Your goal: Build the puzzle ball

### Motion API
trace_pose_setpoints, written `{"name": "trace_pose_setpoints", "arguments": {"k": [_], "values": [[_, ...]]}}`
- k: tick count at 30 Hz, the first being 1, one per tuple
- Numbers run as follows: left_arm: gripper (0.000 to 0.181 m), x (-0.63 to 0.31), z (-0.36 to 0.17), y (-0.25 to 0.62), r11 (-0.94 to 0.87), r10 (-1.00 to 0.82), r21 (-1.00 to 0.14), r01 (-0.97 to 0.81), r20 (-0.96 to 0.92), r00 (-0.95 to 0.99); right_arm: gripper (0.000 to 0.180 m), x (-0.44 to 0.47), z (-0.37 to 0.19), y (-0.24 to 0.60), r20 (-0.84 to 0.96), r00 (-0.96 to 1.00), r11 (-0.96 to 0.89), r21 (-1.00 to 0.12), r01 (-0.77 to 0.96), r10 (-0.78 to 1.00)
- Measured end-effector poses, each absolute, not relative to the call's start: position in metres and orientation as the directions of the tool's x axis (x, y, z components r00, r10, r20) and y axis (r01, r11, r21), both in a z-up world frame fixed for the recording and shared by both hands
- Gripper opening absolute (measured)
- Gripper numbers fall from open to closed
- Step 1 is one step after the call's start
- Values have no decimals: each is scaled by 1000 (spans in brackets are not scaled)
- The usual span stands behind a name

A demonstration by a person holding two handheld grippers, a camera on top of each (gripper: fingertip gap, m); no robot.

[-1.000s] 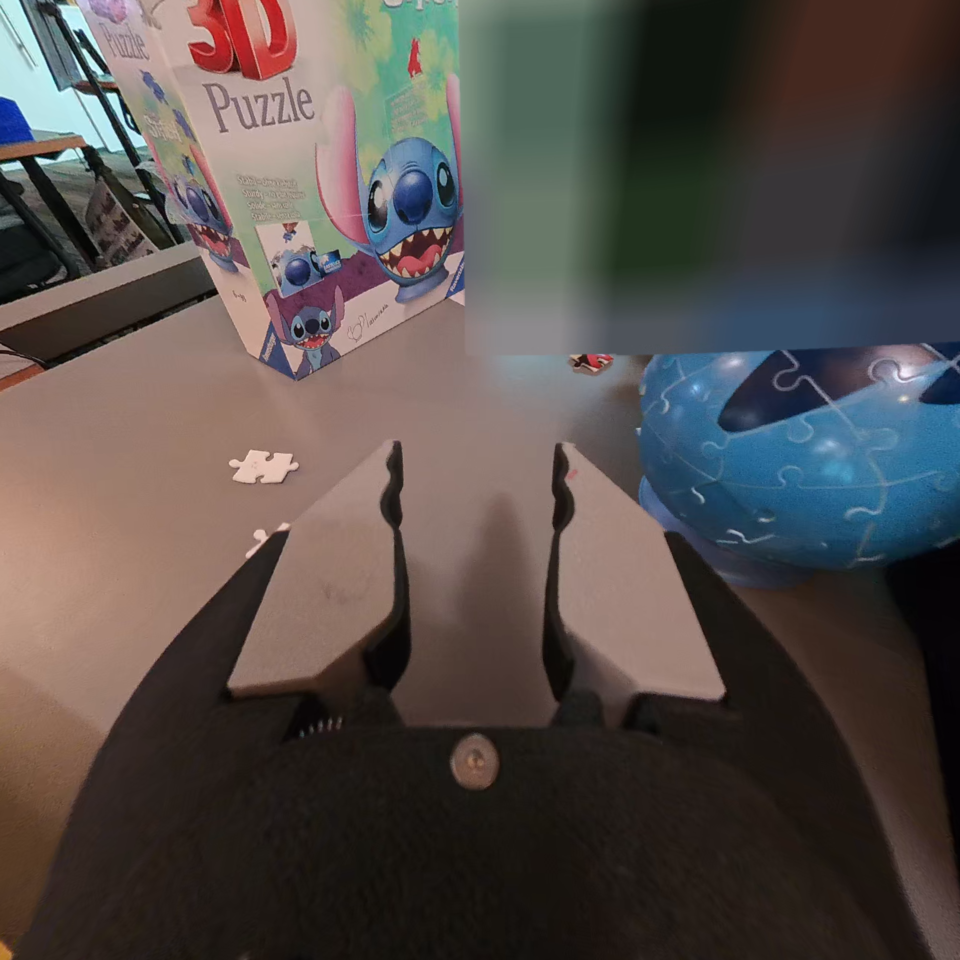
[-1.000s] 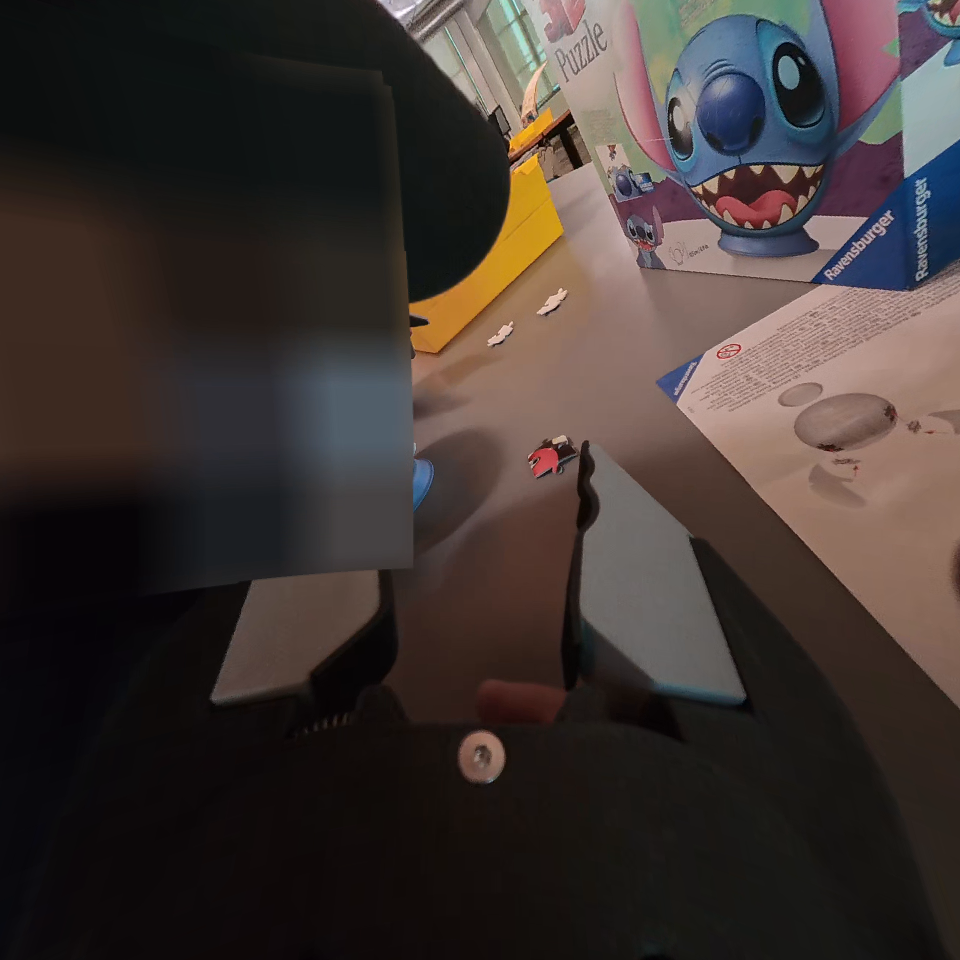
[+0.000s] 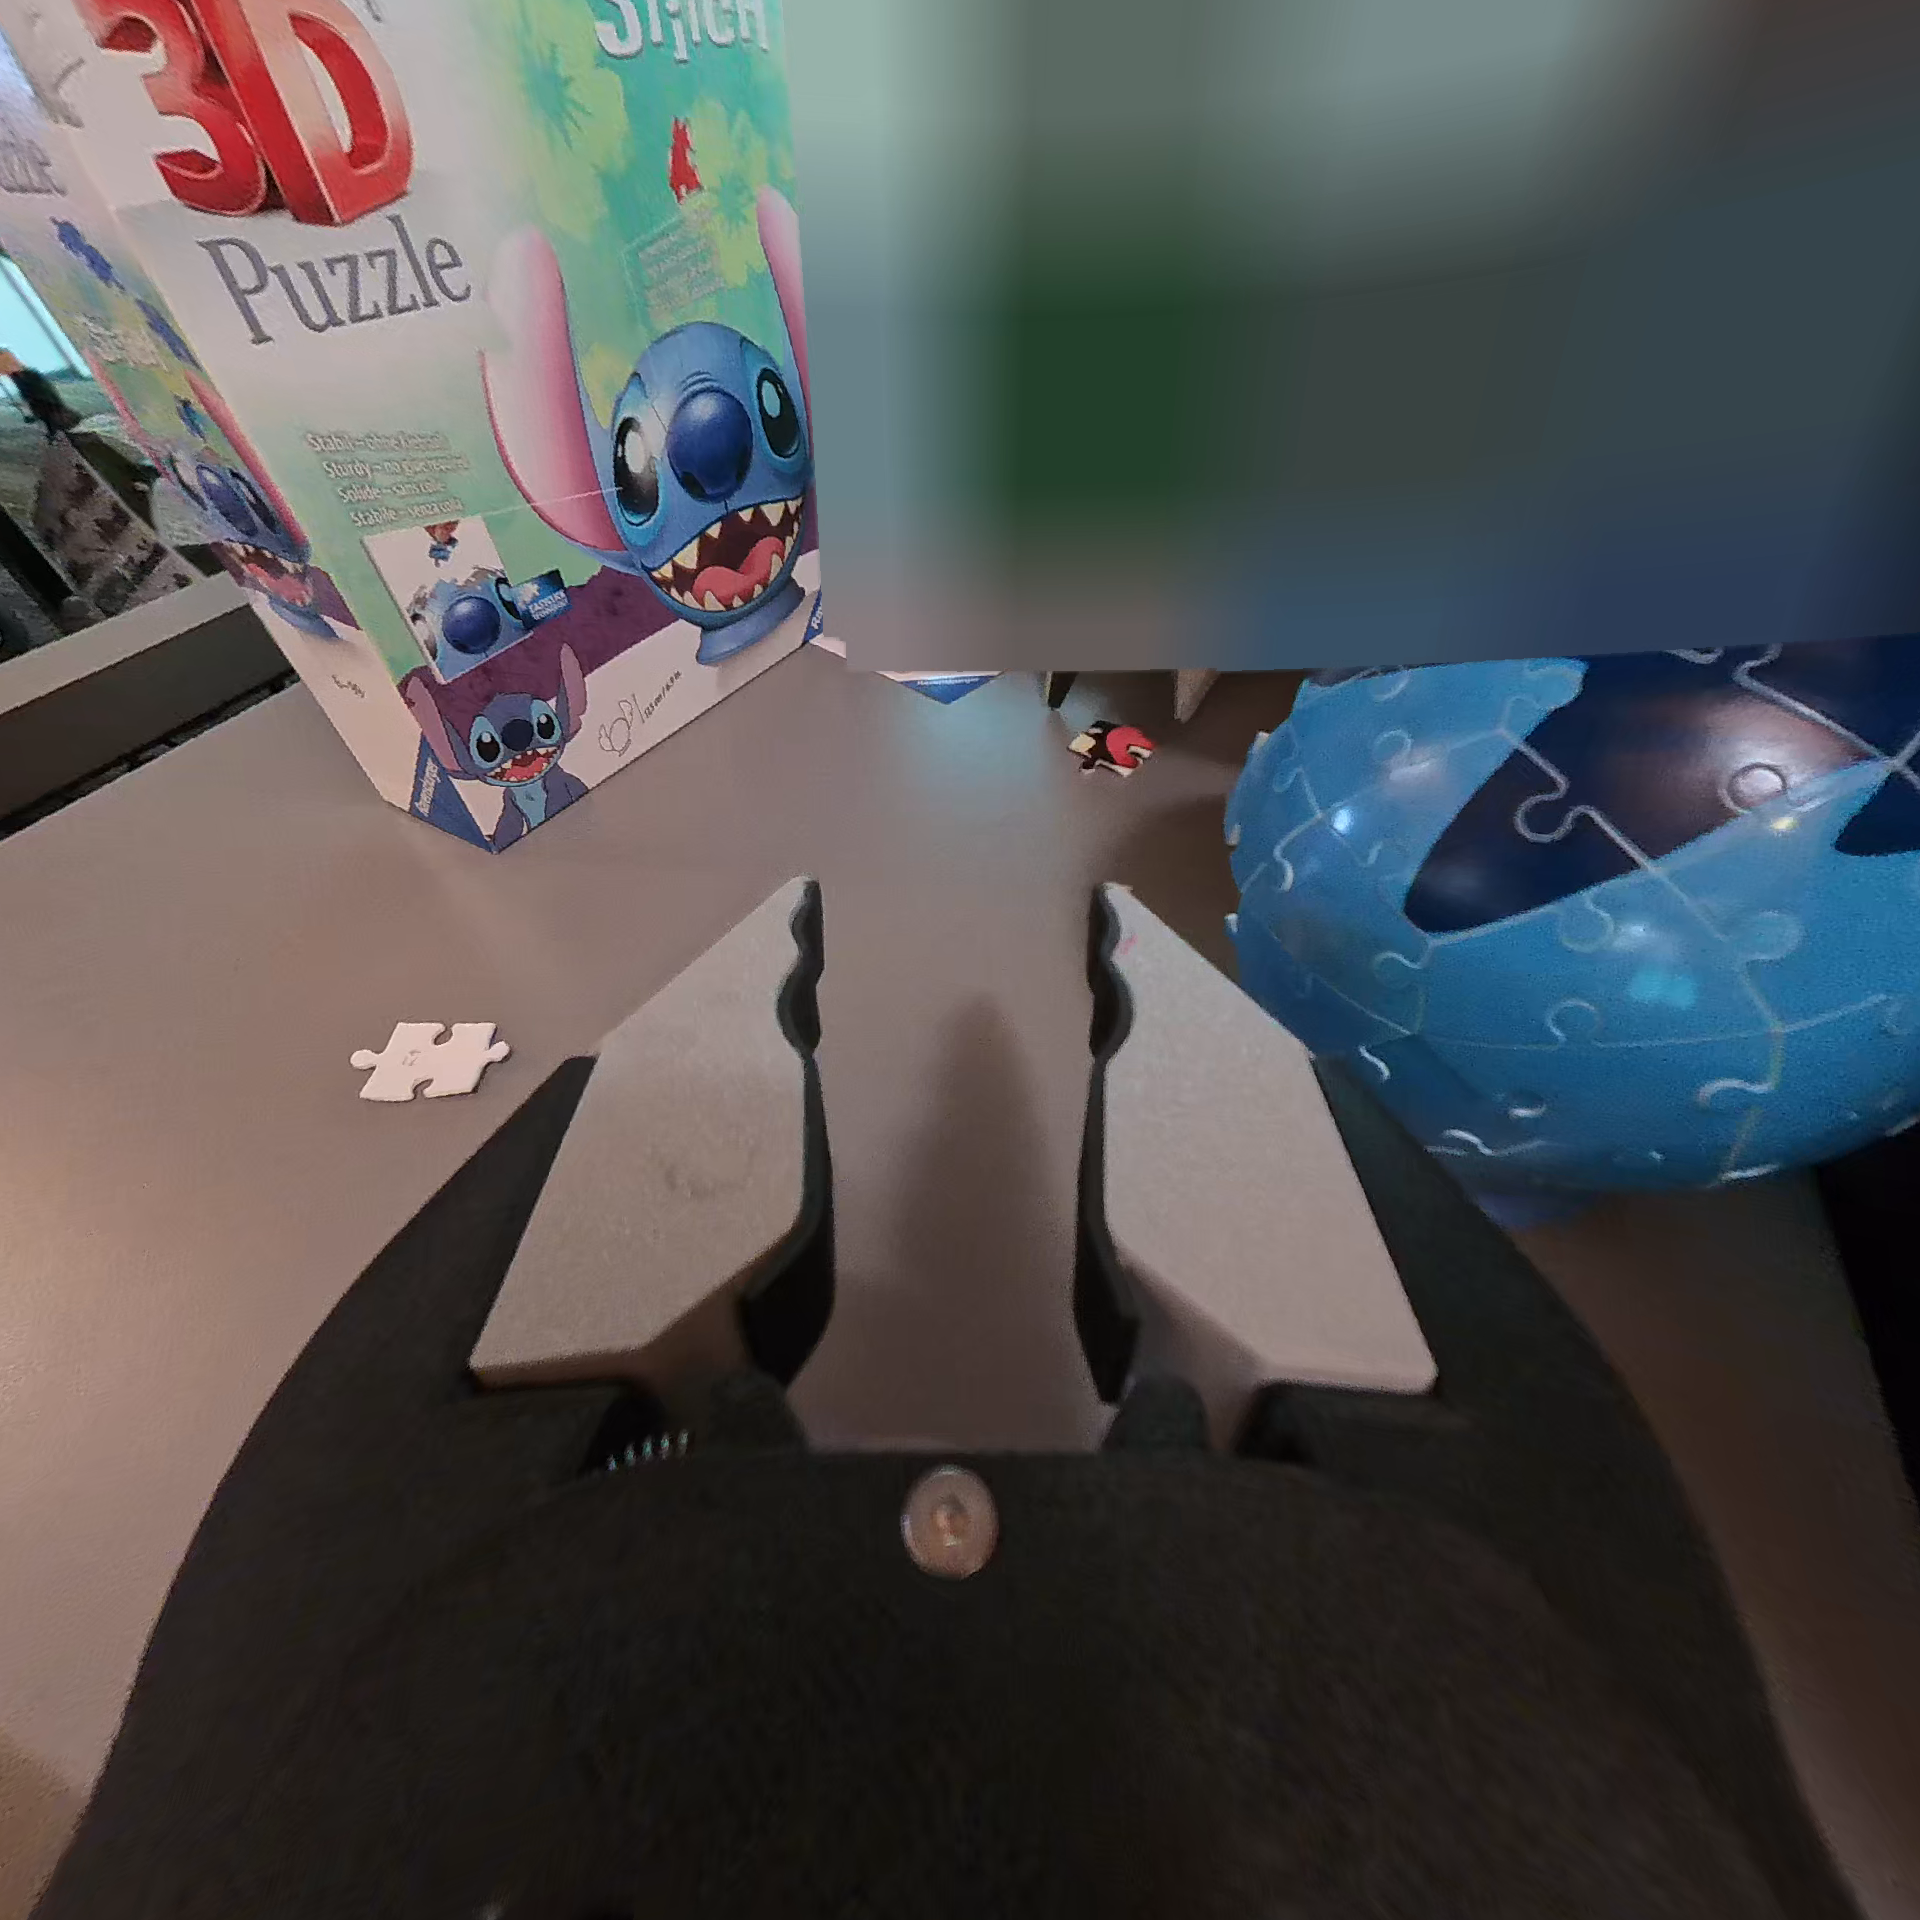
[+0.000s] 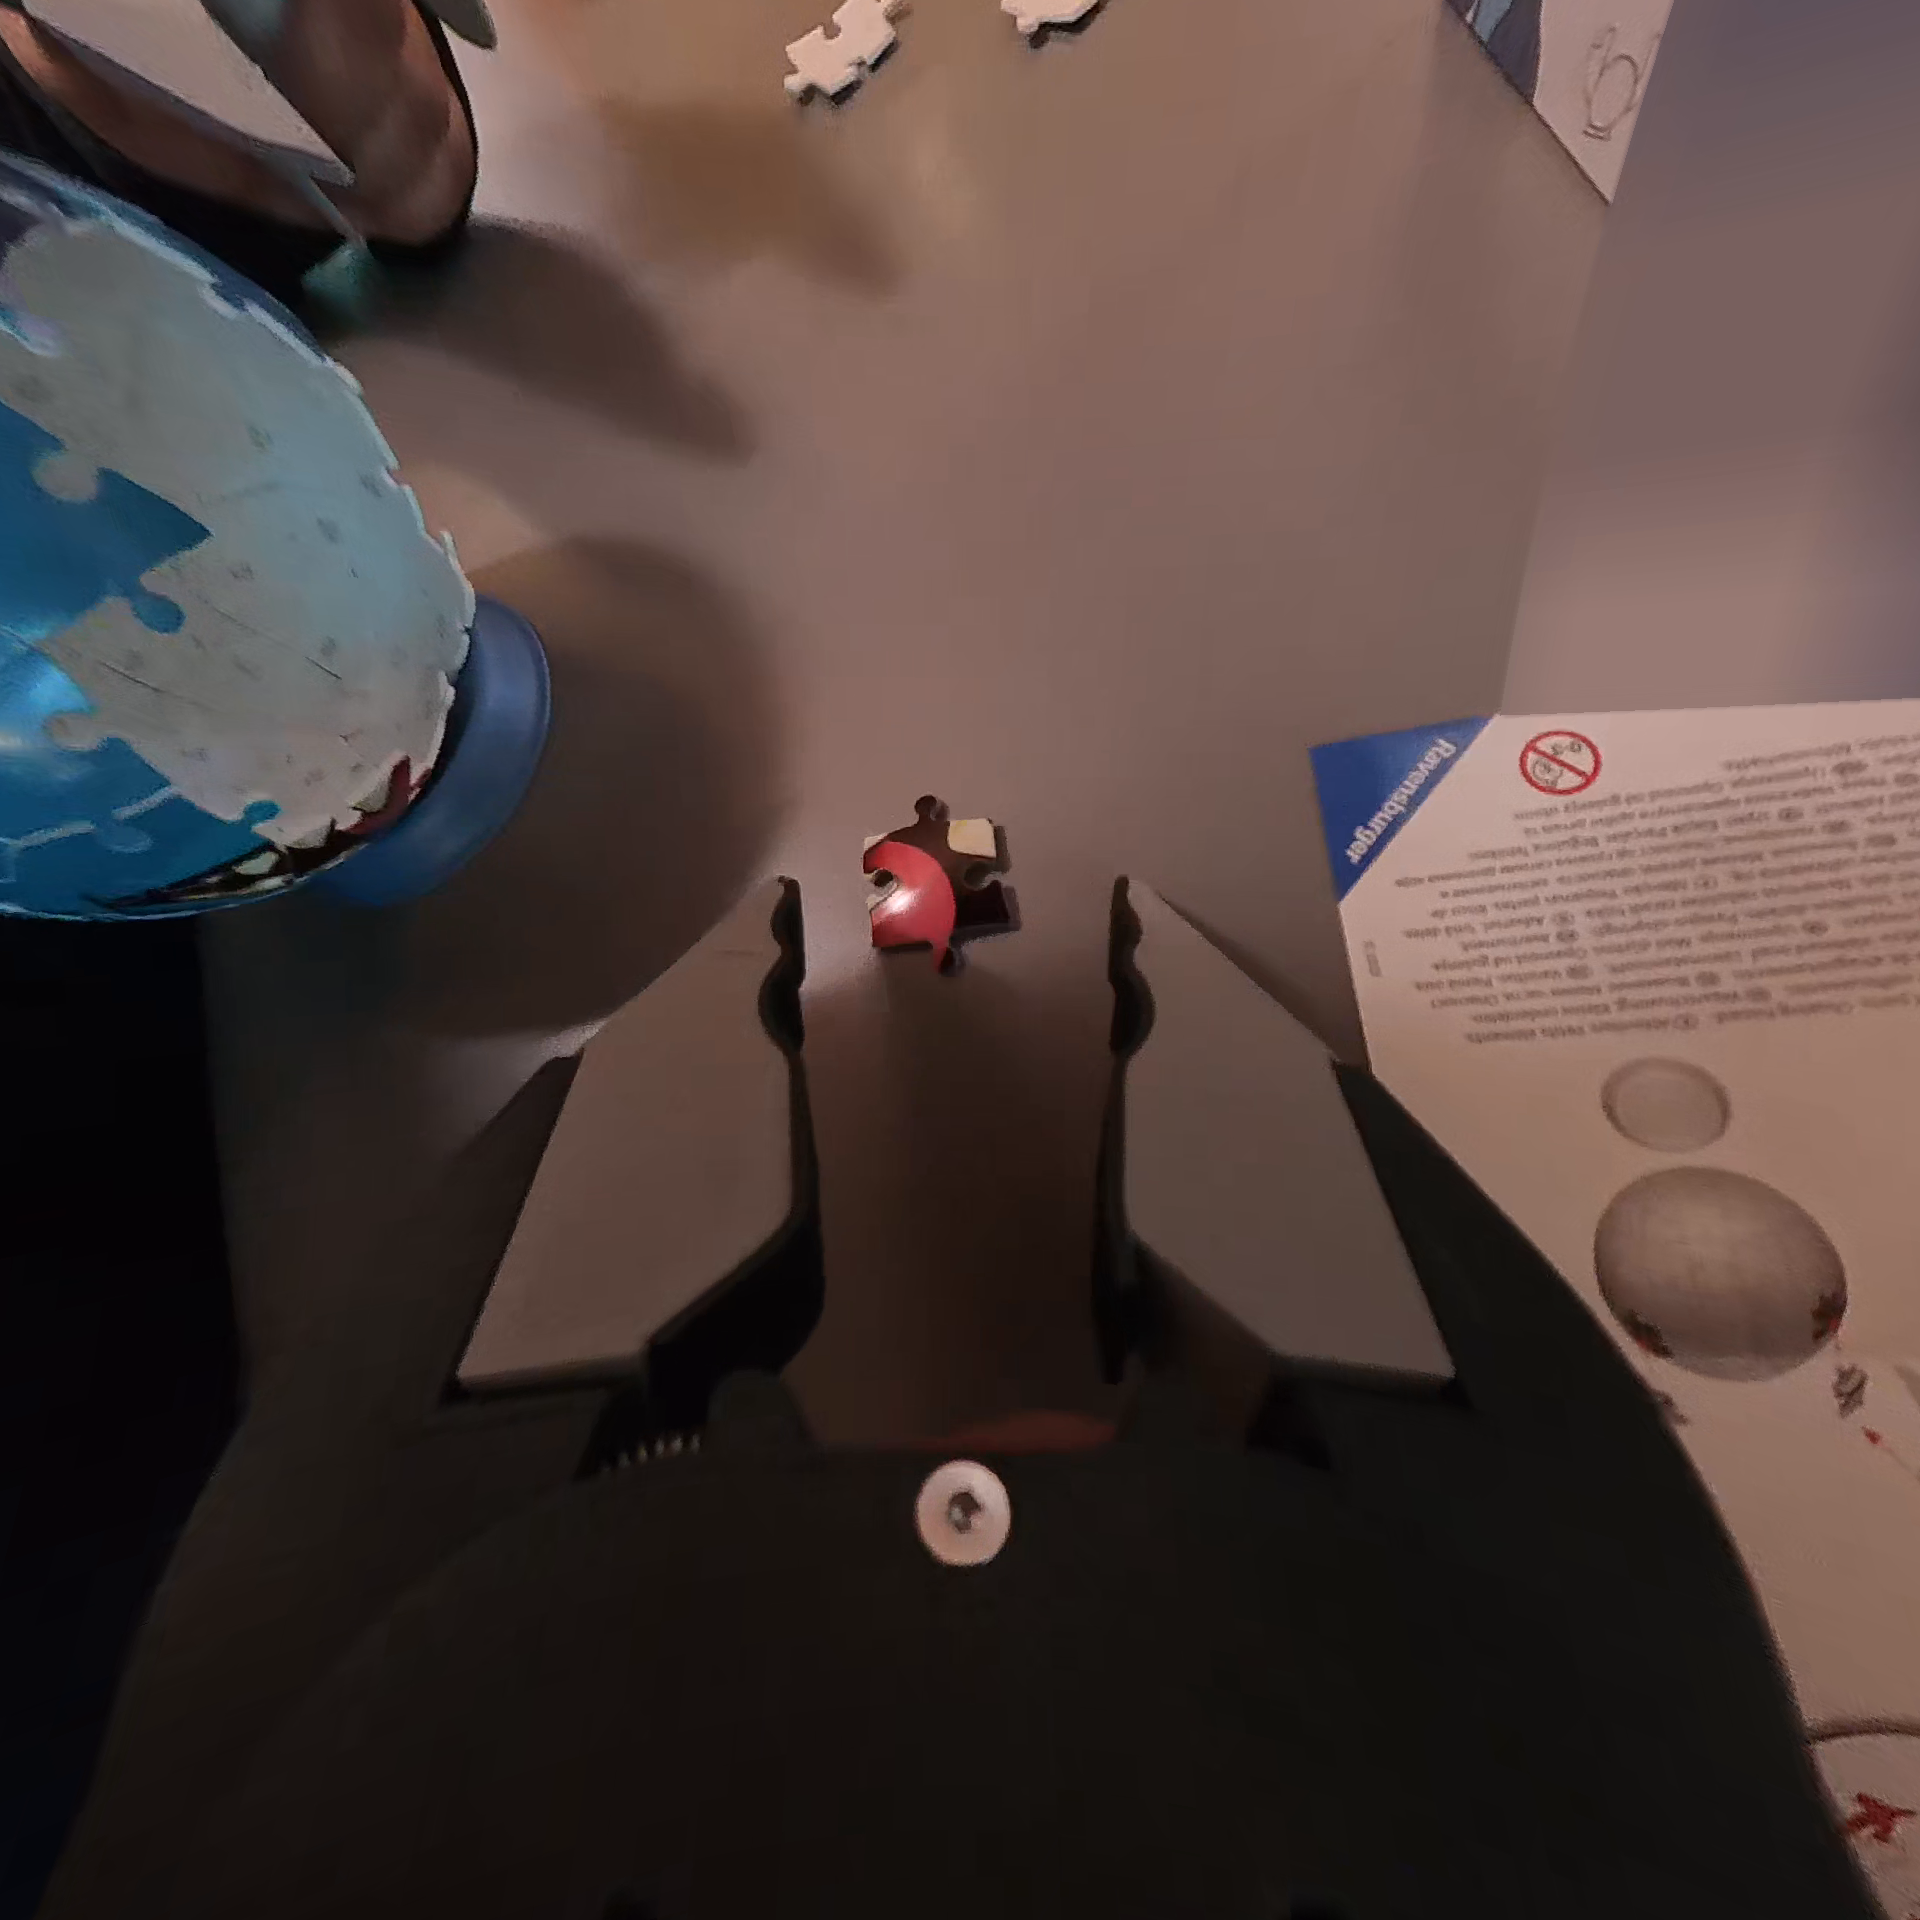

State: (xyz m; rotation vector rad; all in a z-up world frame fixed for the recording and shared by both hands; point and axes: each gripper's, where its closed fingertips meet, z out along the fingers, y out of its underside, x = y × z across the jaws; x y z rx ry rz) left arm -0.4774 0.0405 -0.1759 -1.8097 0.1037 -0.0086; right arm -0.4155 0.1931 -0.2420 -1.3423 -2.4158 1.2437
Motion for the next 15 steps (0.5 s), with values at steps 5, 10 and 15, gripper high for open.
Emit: {"name": "trace_pose_setpoints", "arguments": {"k": [5,10,15], "values": [[49,-475,-180,43,-262,-87,-961,-87,-66,994,53,-415,-250,192,-45,-690,468,-704,535,722],[49,-474,-182,44,-273,-92,-958,-91,-69,993,45,-415,-252,181,14,-735,519,-717,465,678],[52,-478,-187,47,-311,-68,-948,-72,-53,996,25,-417,-251,182,34,-742,525,-728,440,669]]}}
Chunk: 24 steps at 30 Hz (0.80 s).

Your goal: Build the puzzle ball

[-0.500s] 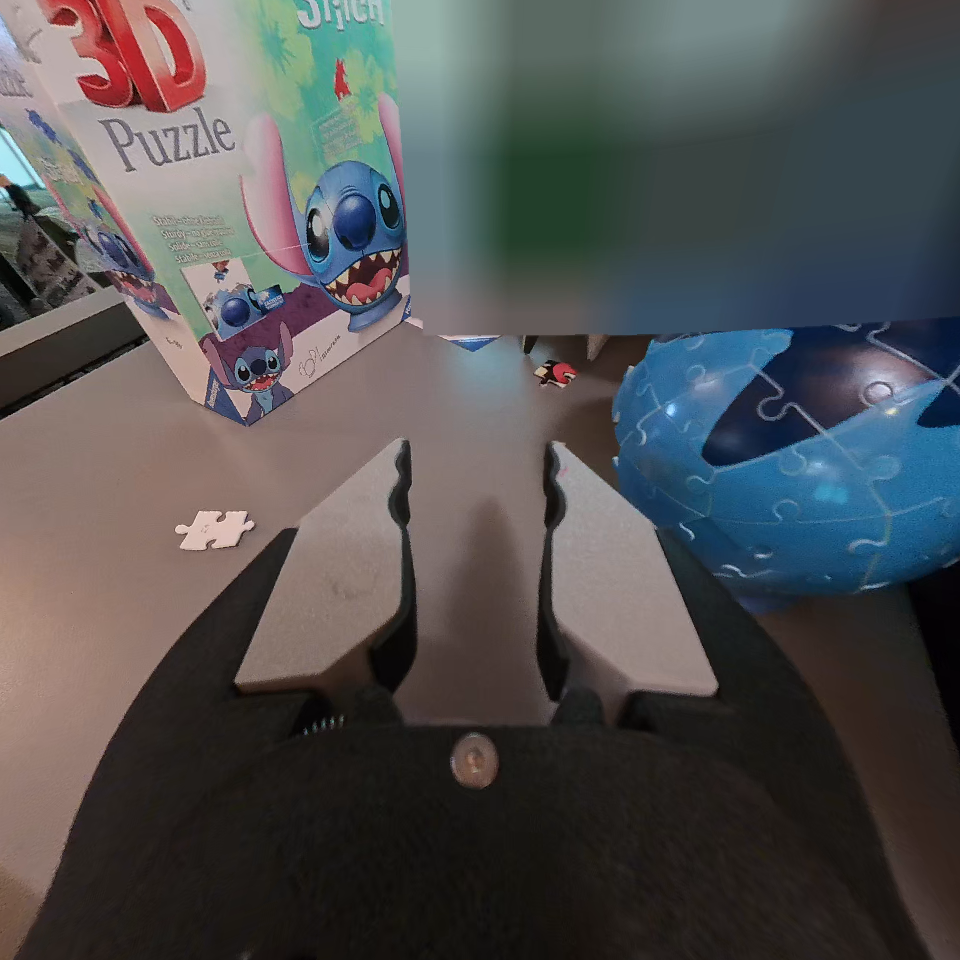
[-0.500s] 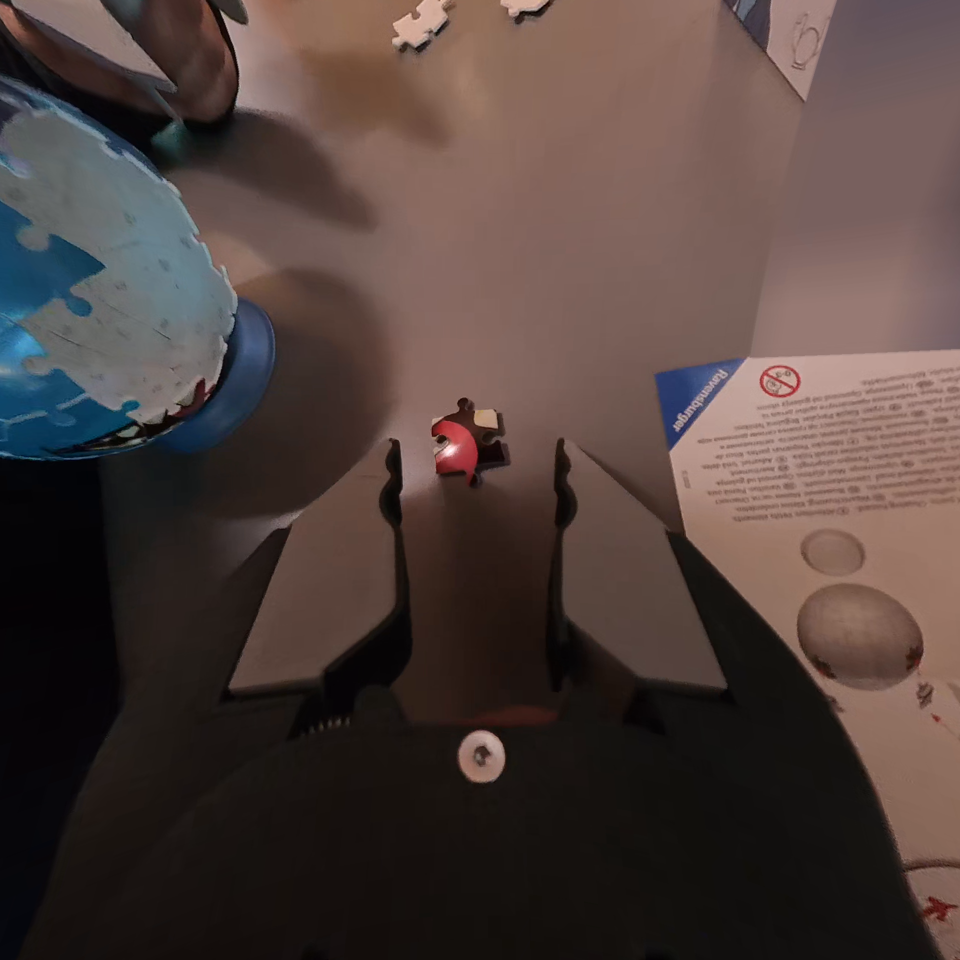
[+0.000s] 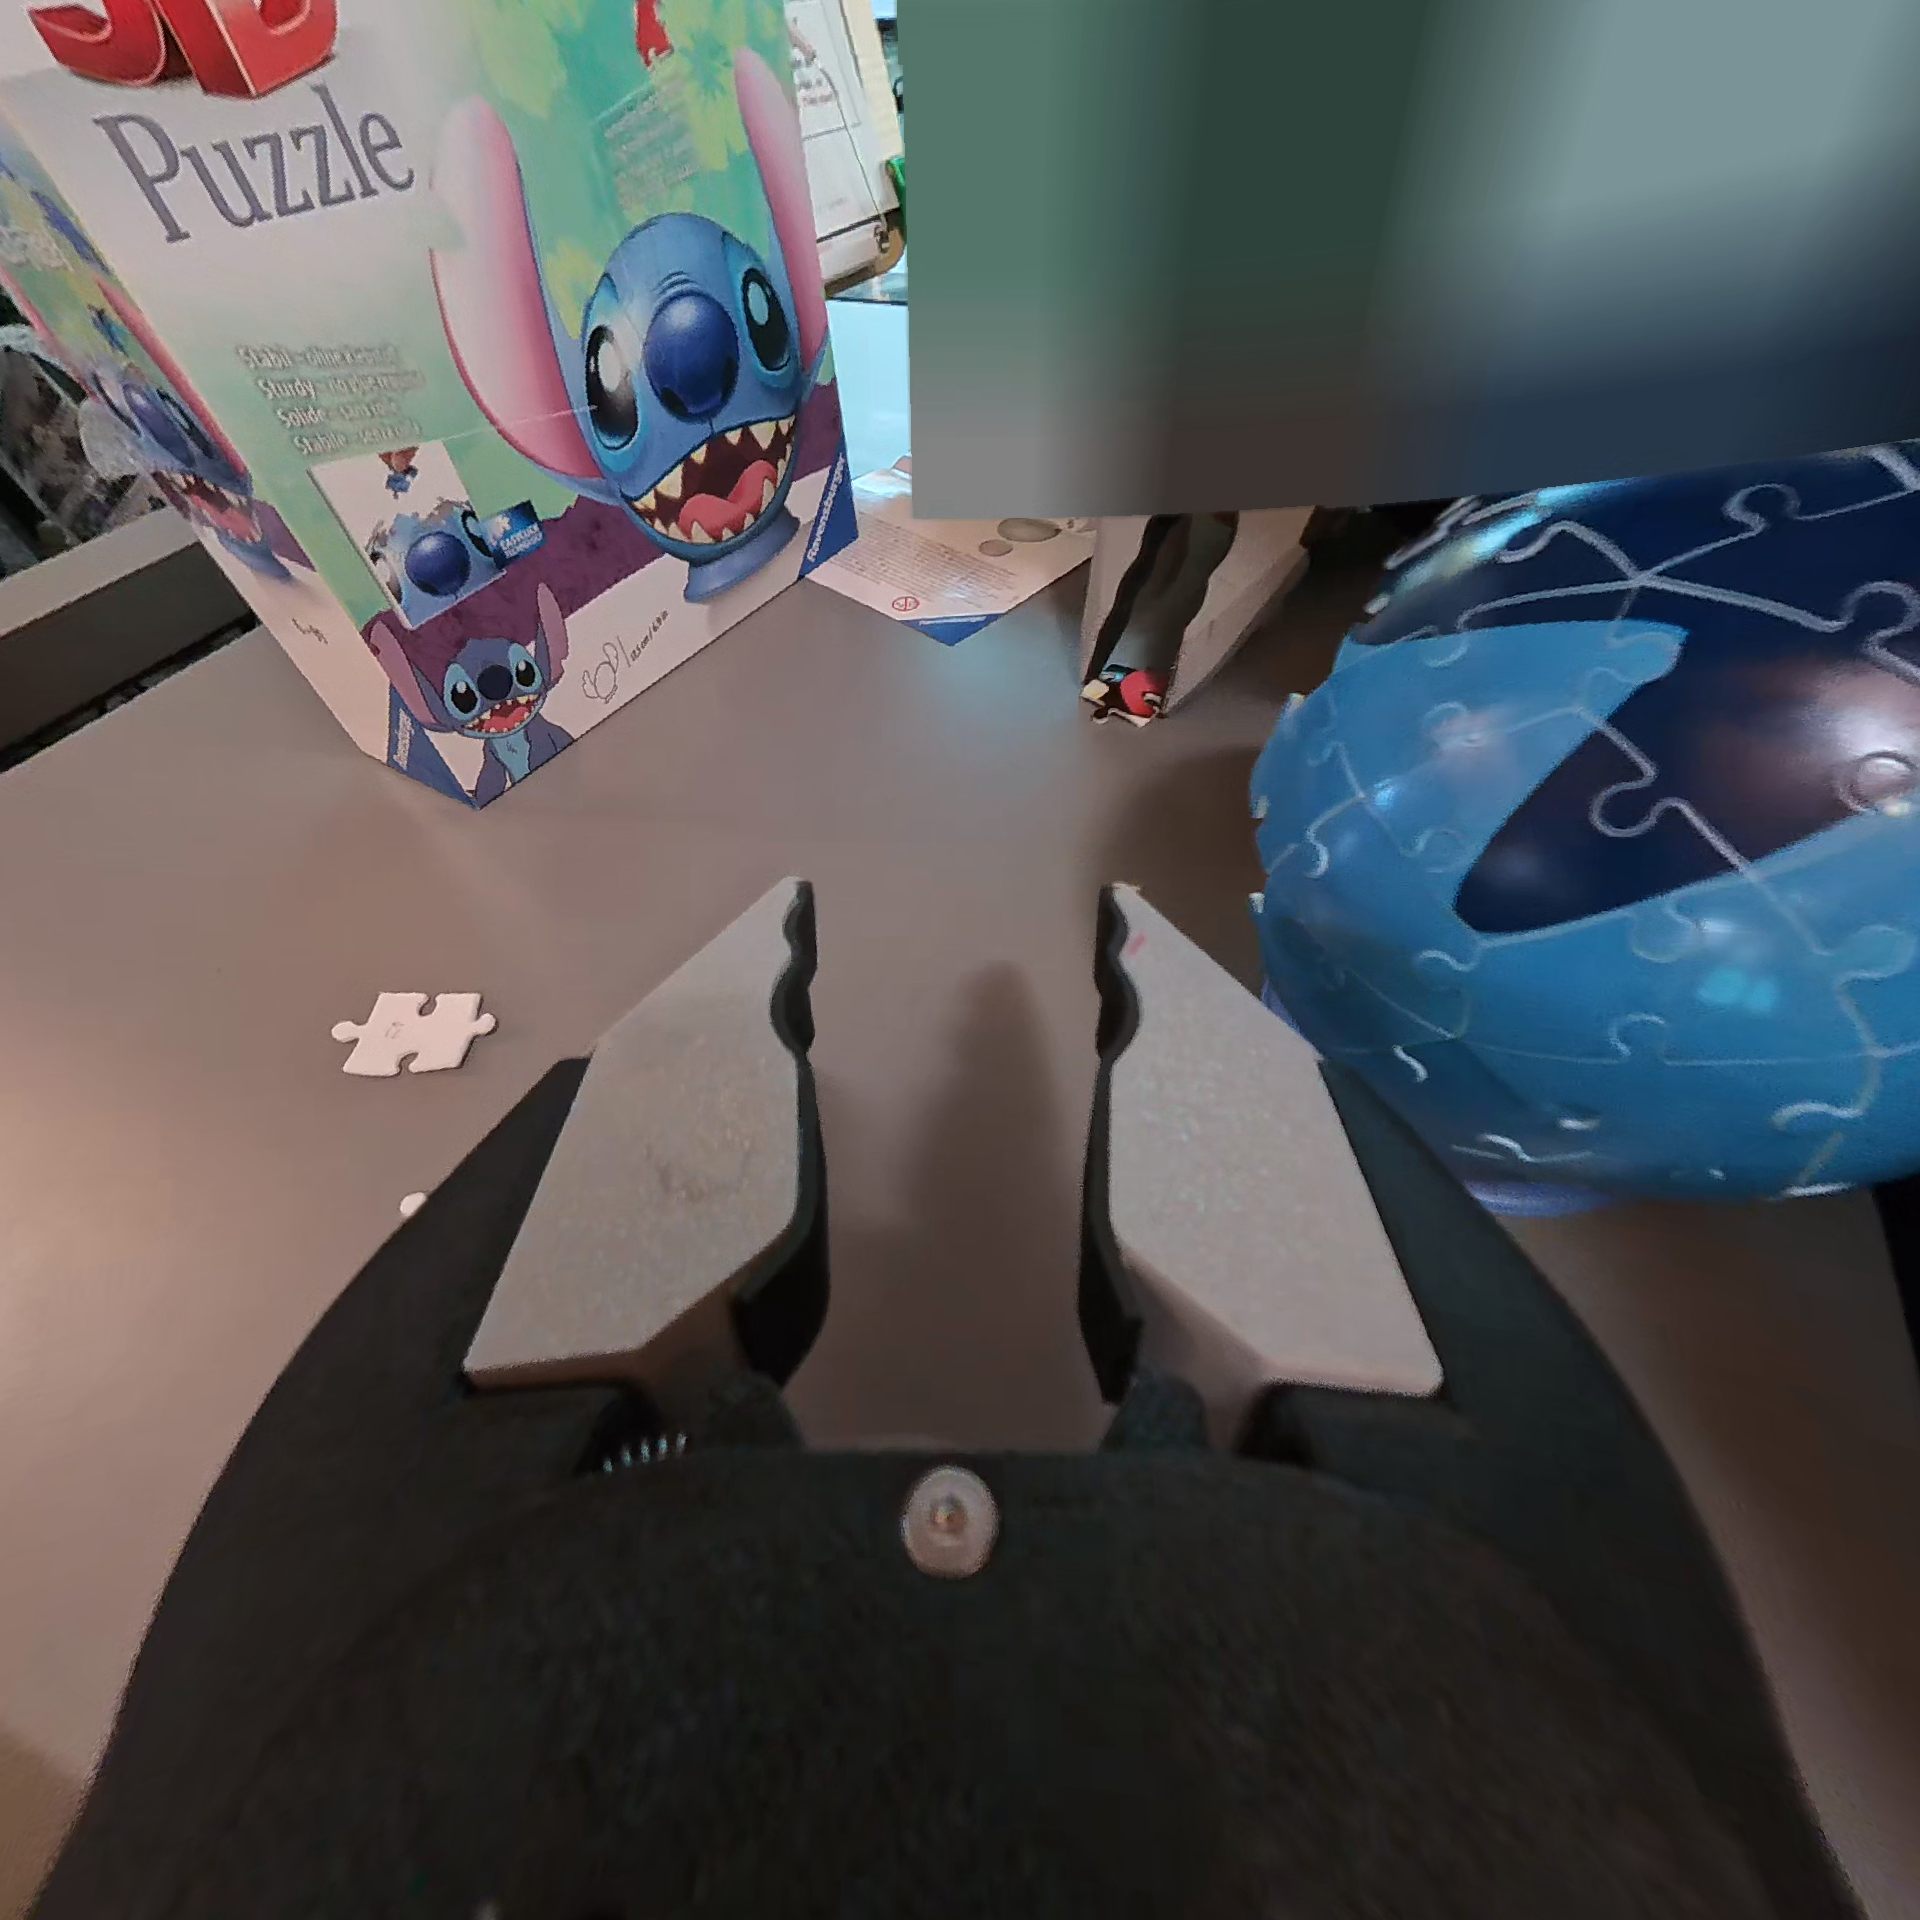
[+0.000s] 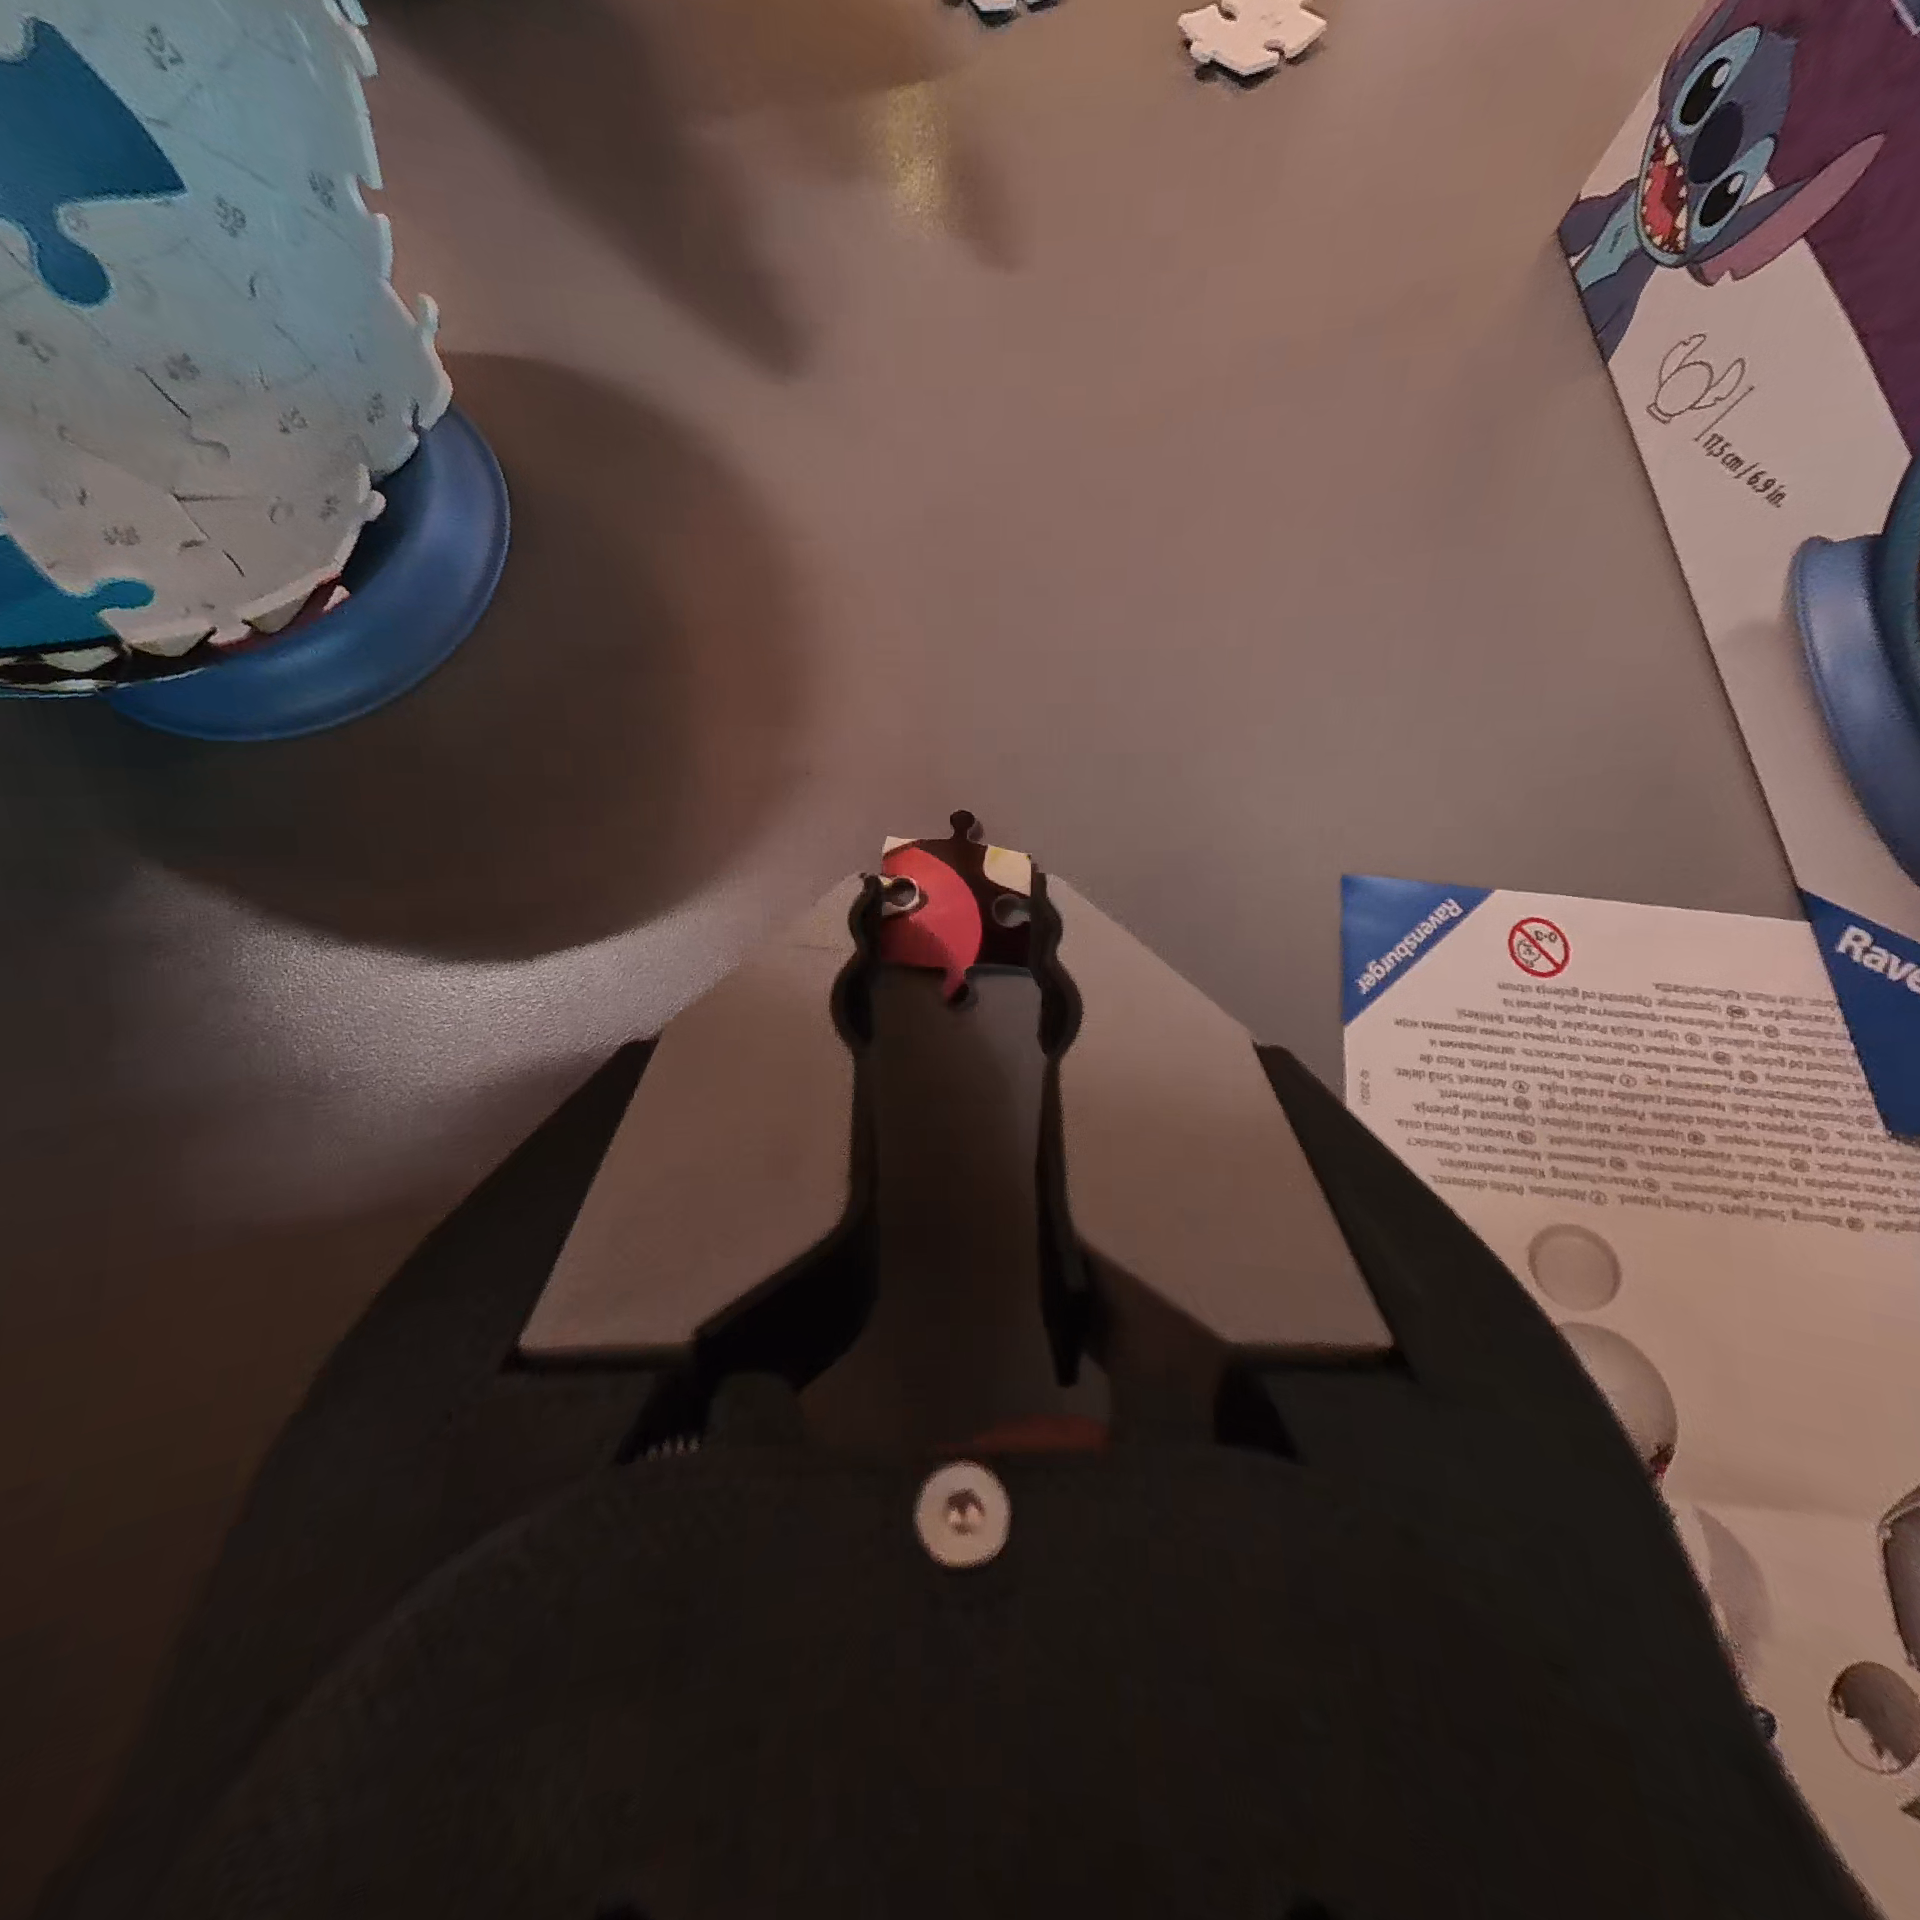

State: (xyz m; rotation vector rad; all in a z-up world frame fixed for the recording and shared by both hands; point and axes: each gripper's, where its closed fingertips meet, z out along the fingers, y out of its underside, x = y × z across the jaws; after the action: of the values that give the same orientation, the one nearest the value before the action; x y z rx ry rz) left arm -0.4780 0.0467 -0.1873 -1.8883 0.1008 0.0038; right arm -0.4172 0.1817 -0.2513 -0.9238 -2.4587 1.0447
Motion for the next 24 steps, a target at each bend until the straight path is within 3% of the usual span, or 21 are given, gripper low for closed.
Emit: {"name": "trace_pose_setpoints", "arguments": {"k": [5,9,13,17,24], "values": [[49,-478,-189,55,-327,-73,-938,-116,-97,993,24,-425,-244,176,71,-743,518,-760,392,666],[53,-488,-198,67,-425,-97,-851,-308,-295,951,24,-439,-232,167,45,-750,491,-782,385,660],[53,-487,-190,89,-380,-176,-768,-516,-487,855,24,-462,-212,149,-91,-782,411,-810,418,616],[47,-517,-184,109,-383,-69,-625,-680,-715,696,25,-482,-195,127,-286,-804,293,-825,484,522],[40,-506,-196,115,-327,-121,-533,-780,-795,594,24,-495,-189,107,-377,-814,245,-822,515,442]]}}
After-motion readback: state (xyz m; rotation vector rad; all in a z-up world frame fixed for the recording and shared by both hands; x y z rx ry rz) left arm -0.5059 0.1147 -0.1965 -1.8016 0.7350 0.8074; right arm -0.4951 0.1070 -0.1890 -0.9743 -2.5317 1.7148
